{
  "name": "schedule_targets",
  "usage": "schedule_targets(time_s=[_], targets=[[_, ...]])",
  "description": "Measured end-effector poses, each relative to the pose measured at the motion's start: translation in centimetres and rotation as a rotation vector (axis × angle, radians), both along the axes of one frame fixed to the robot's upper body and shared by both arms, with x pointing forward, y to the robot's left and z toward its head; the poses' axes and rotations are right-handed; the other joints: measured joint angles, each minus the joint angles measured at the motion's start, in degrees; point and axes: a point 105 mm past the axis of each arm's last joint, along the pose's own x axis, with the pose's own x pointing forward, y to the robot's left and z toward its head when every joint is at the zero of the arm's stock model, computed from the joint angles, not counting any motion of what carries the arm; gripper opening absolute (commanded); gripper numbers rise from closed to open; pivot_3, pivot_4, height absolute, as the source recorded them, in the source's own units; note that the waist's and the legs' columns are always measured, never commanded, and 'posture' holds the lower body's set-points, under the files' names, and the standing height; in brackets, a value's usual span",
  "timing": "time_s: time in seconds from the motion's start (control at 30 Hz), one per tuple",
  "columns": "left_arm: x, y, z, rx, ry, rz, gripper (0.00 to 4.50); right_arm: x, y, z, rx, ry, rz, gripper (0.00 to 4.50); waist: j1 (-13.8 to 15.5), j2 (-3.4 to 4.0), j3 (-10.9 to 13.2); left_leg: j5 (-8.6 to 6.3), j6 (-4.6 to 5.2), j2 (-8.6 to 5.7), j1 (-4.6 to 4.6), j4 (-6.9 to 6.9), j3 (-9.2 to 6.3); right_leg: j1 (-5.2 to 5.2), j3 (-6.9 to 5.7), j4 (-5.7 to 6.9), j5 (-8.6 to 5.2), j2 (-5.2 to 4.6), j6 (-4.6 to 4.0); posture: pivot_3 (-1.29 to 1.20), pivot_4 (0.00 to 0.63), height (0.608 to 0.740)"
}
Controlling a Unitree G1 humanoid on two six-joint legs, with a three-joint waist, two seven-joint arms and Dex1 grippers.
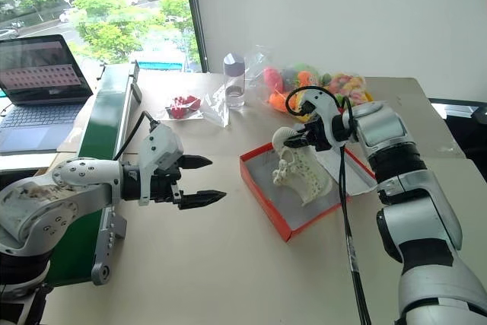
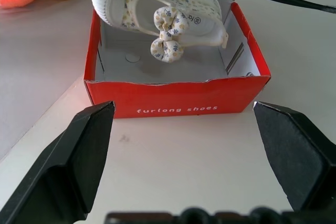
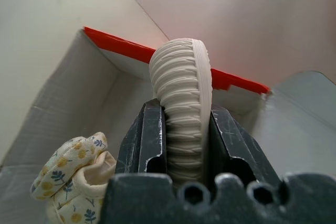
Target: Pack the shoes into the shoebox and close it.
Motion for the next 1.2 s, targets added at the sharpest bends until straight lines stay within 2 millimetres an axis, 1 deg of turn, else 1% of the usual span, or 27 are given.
schedule_targets(time_s=[0.13, 0.3, 0.53, 0.77, 0.9, 0.97, 1.03, 1.1, 1.13, 1.2], targets=[[-0.4, 0.0, -0.4, 0.007, 0.012, 0.01, 4.5, 0.3, -1.3, -1.4, -0.046, 0.024, -0.025, 0.57, -0.03, 0.0, 0.0, 0.0, 0.0, -0.01, 0.01, 0.0, 0.0, 0.0, 0.01, 0.02, 0.1, 0.0, 0.16, 0.0, 0.15, 0.74], [-0.4, 0.1, -0.1, -0.004, 0.003, 0.028, 4.5, 0.2, -1.6, -2.5, -0.086, 0.047, -0.02, 0.57, -0.1, 0.0, 0.0, 0.04, -0.06, -0.02, 0.07, 0.03, -0.01, 0.04, 0.02, 0.1, 0.12, 0.01, 0.19, 0.0, 0.15, 0.74], [-0.5, 0.1, -0.1, -0.005, 0.006, 0.039, 4.5, 0.3, -1.0, -3.3, -0.129, 0.048, 0.009, 0.57, -0.11, 0.0, 0.0, 0.08, -0.12, -0.02, 0.09, 0.03, -0.02, 0.04, 0.02, 0.14, 0.13, 0.02, 0.2, 0.0, 0.15, 0.74], [-0.4, 0.2, 0.0, -0.004, -0.004, 0.05, 4.5, 0.3, -0.1, -4.8, -0.165, 0.036, 0.04, 0.57, -0.11, 0.0, 0.0, 0.09, -0.14, -0.03, 0.09, 0.03, -0.03, 0.04, 0.01, 0.15, 0.15, 0.02, 0.21, 0.0, 0.15, 0.74], [-0.5, 0.2, 0.0, -0.006, 0.0, 0.047, 4.5, 0.5, 0.0, -5.0, -0.194, 0.006, 0.041, 0.57, -0.11, 0.0, 0.0, 0.09, -0.15, -0.03, 0.12, 0.05, -0.03, 0.08, 0.01, 0.15, 0.15, 0.02, 0.21, 0.0, 0.15, 0.74], [-0.6, 0.1, 0.0, -0.007, 0.003, 0.044, 4.5, 0.6, 0.1, -5.1, -0.204, -0.009, 0.043, 1.52, -0.12, 0.0, 0.0, 0.1, -0.16, -0.03, 0.15, 0.07, -0.03, 0.12, 0.01, 0.15, 0.15, 0.02, 0.2, 0.0, 0.15, 0.74], [-0.6, 0.1, 0.1, -0.005, 0.0, 0.042, 4.5, 0.7, 0.1, -5.1, -0.212, -0.025, 0.044, 2.06, -0.14, 0.0, 0.0, 0.11, -0.17, -0.03, 0.18, 0.09, -0.03, 0.14, 0.03, 0.16, 0.16, 0.02, 0.19, 0.0, 0.15, 0.74], [-0.6, 0.1, 0.3, -0.004, -0.004, 0.04, 4.5, 0.8, 0.2, -5.0, -0.228, -0.051, 0.05, 2.87, -0.12, 0.0, 0.0, 0.14, -0.21, -0.03, 0.18, 0.09, -0.03, 0.15, 0.03, 0.18, 0.17, 0.02, 0.15, 0.0, 0.15, 0.74], [-0.6, 0.1, 0.3, -0.004, -0.004, 0.04, 4.5, 0.9, 0.2, -4.9, -0.231, -0.059, 0.051, 3.07, -0.13, 0.0, 0.0, 0.14, -0.22, -0.03, 0.18, 0.09, -0.03, 0.15, 0.03, 0.18, 0.17, 0.02, 0.15, 0.0, 0.15, 0.74], [-0.5, 0.1, 0.3, -0.002, -0.005, 0.04, 4.5, 0.9, 0.4, -4.6, -0.238, -0.081, 0.057, 3.86, -0.12, 0.0, 0.0, 0.15, -0.22, -0.03, 0.18, 0.09, -0.04, 0.15, 0.03, 0.19, 0.18, 0.02, 0.14, 0.0, 0.15, 0.74]])
